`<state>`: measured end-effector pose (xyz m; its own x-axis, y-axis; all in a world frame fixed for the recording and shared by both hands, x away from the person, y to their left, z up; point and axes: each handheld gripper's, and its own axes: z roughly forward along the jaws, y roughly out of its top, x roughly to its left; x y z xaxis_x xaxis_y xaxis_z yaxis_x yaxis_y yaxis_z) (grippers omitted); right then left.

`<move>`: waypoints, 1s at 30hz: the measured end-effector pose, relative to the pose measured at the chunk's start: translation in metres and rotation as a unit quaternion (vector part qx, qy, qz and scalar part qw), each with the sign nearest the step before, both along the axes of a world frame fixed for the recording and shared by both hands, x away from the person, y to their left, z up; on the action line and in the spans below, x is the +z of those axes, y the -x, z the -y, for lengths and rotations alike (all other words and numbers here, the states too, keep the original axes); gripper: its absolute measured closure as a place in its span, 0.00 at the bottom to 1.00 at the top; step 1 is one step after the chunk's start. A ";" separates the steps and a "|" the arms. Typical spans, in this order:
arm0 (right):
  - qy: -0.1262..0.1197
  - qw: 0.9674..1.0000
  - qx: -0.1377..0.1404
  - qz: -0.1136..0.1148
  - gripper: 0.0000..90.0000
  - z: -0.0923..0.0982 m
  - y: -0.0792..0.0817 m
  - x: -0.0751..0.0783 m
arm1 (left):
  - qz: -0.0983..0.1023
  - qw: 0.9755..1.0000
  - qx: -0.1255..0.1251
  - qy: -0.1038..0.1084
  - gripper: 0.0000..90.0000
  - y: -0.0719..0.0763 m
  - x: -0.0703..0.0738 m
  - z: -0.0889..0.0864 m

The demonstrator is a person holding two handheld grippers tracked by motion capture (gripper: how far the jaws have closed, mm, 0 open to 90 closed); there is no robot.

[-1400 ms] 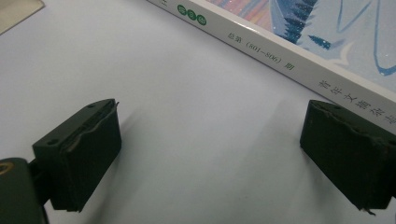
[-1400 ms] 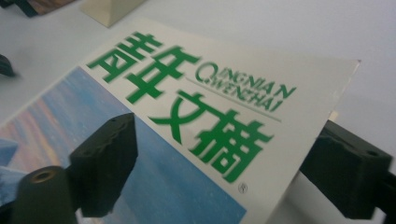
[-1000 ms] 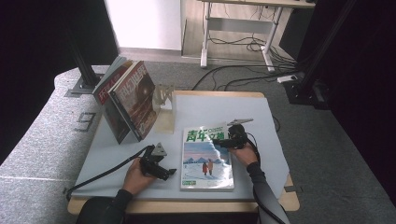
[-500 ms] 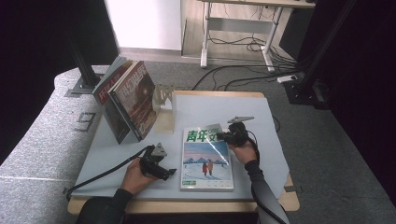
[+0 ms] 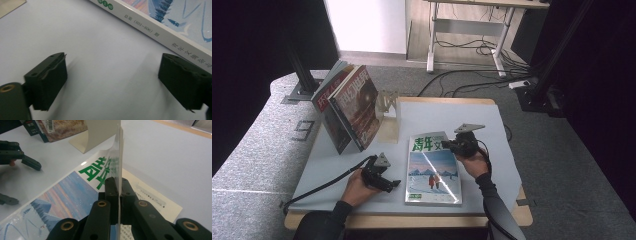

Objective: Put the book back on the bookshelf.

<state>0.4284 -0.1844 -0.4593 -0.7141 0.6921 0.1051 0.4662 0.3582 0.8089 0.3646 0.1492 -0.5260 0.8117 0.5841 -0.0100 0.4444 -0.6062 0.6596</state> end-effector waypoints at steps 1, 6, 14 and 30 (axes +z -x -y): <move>0.000 1.000 0.000 0.000 0.96 0.000 0.000 0.000 | -0.001 1.000 0.001 0.000 0.11 0.000 0.001 -0.001; -0.004 1.000 0.004 0.012 0.96 -0.001 0.005 0.008 | -0.029 0.999 -0.008 0.025 0.17 -0.003 0.005 -0.002; -0.010 0.999 0.010 0.029 0.96 0.001 0.012 0.016 | -0.036 0.997 -0.020 0.066 0.20 -0.009 0.012 0.003; -0.017 0.998 0.017 0.050 0.96 0.006 0.022 0.026 | -0.063 0.992 -0.056 0.099 0.25 -0.026 0.015 0.033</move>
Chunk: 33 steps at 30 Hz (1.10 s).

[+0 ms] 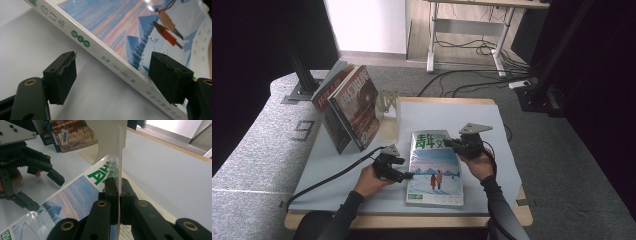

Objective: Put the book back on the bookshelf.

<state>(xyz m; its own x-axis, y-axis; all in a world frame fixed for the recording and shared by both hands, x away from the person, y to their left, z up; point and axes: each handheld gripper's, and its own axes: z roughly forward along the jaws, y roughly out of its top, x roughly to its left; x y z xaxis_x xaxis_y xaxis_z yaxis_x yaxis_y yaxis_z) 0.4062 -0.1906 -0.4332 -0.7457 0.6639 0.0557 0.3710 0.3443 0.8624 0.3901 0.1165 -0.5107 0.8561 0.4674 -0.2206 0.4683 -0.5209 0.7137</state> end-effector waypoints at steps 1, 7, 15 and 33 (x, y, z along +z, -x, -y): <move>0.000 1.000 0.001 0.001 0.96 0.000 0.000 0.000 | -0.004 1.000 -0.004 0.002 0.25 -0.001 -0.001 0.002; 0.001 1.000 0.003 0.005 0.96 0.000 0.002 0.001 | -0.022 1.000 -0.020 0.005 0.26 -0.002 -0.005 0.008; 0.000 1.000 0.012 0.015 0.96 -0.003 0.004 0.002 | -0.064 0.998 -0.021 0.003 0.35 -0.006 -0.005 0.008; -0.005 1.000 0.013 -0.012 0.91 0.007 -0.001 -0.001 | -0.070 0.997 -0.024 0.016 0.52 -0.001 -0.005 0.009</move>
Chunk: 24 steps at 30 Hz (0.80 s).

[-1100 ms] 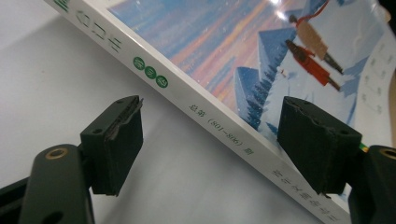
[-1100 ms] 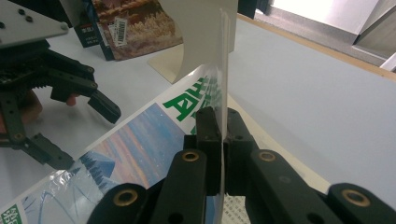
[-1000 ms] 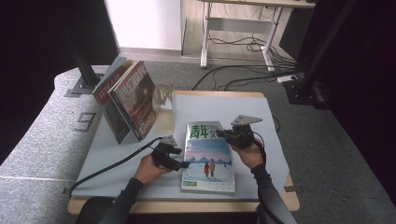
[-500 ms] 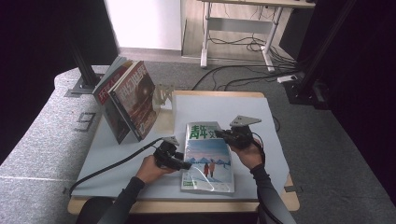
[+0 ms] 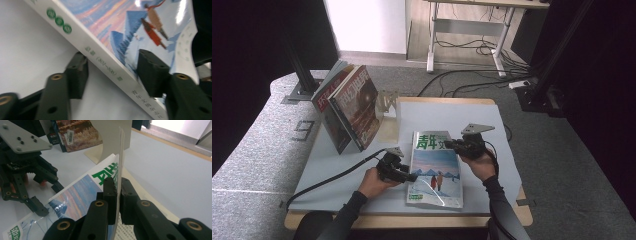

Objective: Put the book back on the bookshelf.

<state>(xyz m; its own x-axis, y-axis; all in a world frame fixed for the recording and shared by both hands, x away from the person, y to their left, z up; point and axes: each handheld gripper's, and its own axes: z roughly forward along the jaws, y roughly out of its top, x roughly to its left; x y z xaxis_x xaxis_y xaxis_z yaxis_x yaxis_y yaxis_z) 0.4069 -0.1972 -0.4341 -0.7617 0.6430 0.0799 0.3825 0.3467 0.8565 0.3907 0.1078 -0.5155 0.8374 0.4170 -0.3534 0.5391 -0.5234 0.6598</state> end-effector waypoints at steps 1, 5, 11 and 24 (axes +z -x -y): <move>0.000 1.000 0.000 0.000 0.91 0.000 0.000 0.000 | 0.002 1.000 -0.004 0.008 0.52 0.002 0.000 0.001; 0.000 1.000 -0.015 -0.003 0.95 0.004 -0.003 -0.003 | 0.013 1.000 -0.008 0.012 0.56 0.005 0.002 0.001; -0.009 1.000 -0.022 0.002 0.96 0.006 -0.002 -0.001 | 0.035 0.999 -0.016 0.018 0.57 0.009 0.005 0.001; -0.019 0.999 -0.028 0.029 0.96 0.008 -0.001 0.013 | 0.094 0.996 0.001 0.012 0.62 0.013 0.018 -0.003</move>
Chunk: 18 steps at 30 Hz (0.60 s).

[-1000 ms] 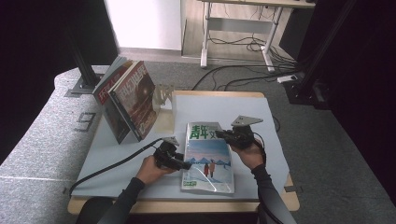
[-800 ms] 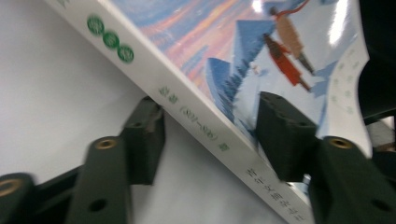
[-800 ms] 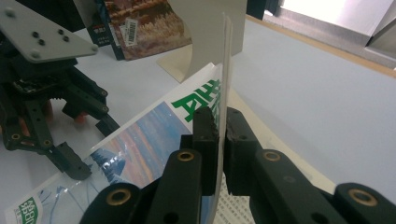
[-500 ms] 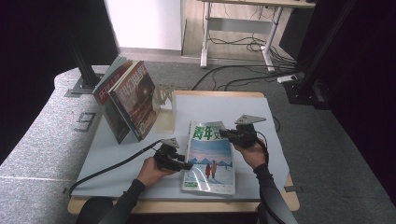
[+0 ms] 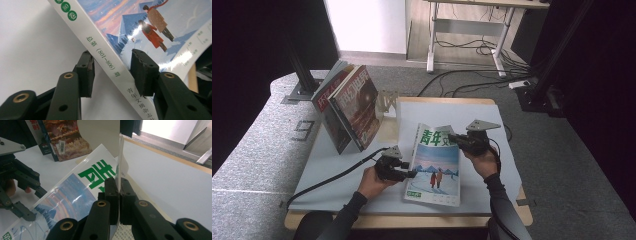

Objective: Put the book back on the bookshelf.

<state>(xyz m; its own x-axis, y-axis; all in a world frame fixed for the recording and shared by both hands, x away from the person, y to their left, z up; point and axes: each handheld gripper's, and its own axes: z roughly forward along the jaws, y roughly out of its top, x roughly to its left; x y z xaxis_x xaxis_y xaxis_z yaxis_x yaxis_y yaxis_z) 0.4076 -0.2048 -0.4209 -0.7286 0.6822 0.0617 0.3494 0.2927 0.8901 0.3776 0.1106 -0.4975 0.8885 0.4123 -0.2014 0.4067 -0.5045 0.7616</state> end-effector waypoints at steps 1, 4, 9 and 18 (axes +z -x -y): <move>0.000 1.000 0.000 0.000 0.96 0.000 0.000 0.000 | 0.006 1.000 0.003 -0.002 0.62 0.000 0.001 -0.001; -0.003 1.000 -0.001 0.009 0.96 -0.001 0.000 0.005 | 0.038 0.999 0.017 -0.005 0.63 0.002 0.007 -0.003; -0.004 1.000 0.004 0.026 0.95 -0.005 0.002 0.015 | 0.060 0.998 0.028 -0.010 0.65 0.004 0.012 -0.007; -0.005 1.000 0.005 0.016 0.93 -0.004 0.002 0.005 | 0.046 0.998 0.037 0.010 0.67 0.008 0.005 -0.017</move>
